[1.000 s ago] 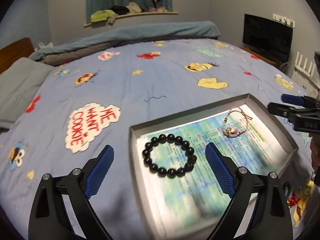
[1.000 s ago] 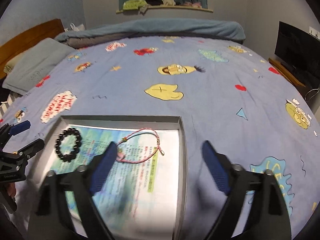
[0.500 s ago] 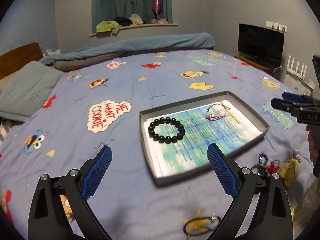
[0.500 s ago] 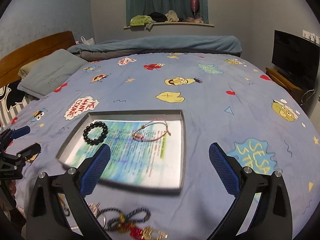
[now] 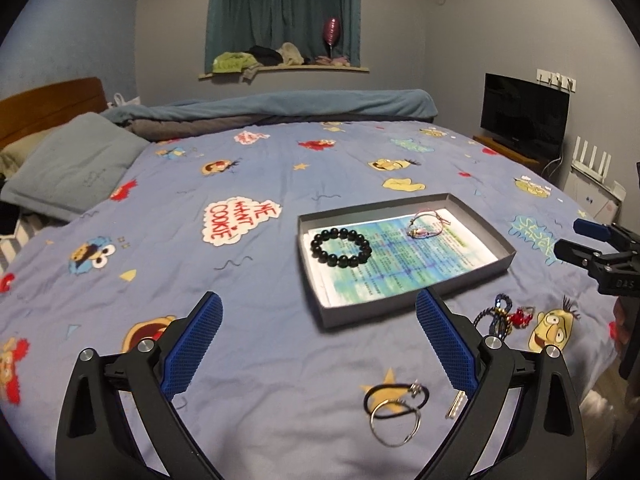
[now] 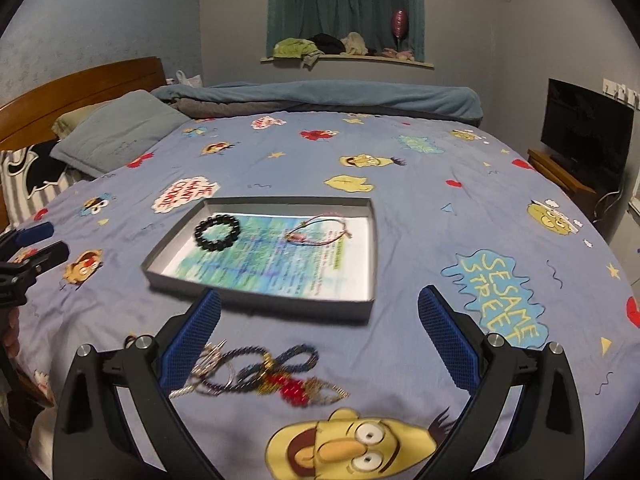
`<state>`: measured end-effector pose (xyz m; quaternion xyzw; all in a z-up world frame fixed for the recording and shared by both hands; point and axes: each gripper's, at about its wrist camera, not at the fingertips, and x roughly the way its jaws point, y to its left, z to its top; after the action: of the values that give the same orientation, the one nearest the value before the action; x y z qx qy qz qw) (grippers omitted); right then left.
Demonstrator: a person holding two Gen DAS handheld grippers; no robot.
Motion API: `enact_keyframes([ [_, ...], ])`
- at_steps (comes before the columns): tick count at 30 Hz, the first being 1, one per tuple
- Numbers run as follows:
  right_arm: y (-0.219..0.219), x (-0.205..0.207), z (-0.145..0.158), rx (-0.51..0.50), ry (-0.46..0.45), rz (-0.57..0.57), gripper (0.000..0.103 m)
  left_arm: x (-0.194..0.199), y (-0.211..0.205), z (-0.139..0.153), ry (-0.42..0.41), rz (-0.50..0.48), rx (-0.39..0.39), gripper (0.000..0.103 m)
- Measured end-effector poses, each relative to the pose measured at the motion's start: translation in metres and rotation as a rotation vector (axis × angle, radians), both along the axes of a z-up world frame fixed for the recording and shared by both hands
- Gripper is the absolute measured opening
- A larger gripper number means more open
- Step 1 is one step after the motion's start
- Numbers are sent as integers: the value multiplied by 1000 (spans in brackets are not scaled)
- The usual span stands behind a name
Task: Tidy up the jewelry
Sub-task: 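Move both open tools back over the jewelry pile, then grasp the silver hoop with the left tool while the right tool grasps the red bead tassel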
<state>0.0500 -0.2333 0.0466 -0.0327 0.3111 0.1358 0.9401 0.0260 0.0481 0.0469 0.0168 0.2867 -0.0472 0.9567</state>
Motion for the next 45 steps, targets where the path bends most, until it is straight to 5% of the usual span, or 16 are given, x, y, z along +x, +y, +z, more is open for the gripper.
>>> enact_keyframes([
  [16, 4, -23, -27, -60, 12, 51, 97, -36, 0, -39, 40, -8, -7, 97],
  [23, 11, -30, -47, -174, -10, 37, 97, -38, 4, -62, 78, -21, -20, 97],
  [34, 0, -26, -83, -82, 106, 57, 97, -28, -16, -107, 189, -81, -22, 97],
  [45, 0, -20, -102, -99, 116, 21, 97, -32, -44, -119, 186, -177, 23, 88],
])
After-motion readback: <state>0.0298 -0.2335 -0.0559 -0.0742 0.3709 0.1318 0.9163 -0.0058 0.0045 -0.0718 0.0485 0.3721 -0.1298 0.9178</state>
